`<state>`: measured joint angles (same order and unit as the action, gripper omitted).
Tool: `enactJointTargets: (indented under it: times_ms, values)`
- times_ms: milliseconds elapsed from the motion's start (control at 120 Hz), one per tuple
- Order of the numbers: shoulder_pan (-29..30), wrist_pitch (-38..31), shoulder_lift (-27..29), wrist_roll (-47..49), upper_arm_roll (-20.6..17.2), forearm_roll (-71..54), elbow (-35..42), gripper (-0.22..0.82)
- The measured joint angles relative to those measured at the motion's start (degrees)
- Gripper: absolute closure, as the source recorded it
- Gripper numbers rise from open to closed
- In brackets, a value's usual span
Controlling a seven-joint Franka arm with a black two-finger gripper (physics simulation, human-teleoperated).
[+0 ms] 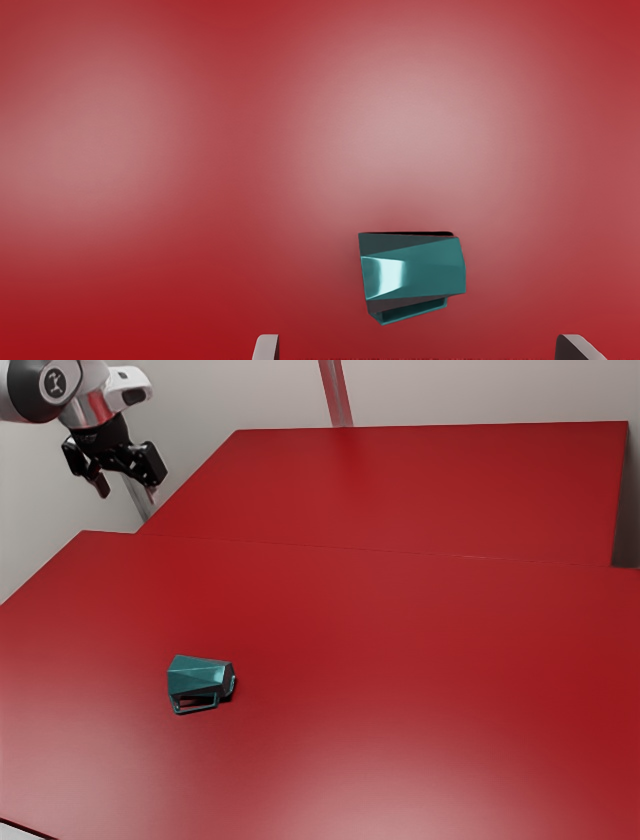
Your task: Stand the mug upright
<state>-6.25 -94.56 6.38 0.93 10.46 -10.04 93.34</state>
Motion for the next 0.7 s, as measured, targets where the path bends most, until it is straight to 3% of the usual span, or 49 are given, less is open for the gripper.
enactJointTargets:
  times_ms: [300, 500, 700]
  values:
    - [1.8, -0.5, 0.0, -0.9, 0.0, 0.3, 1.6, 0.0]
    - [8.4, -0.4, -0.6, -1.4, 0.1, 7.4, 5.1, 0.0]
    - [18.0, -0.3, -5.1, -1.9, 0.1, 22.4, 12.5, 0.0]
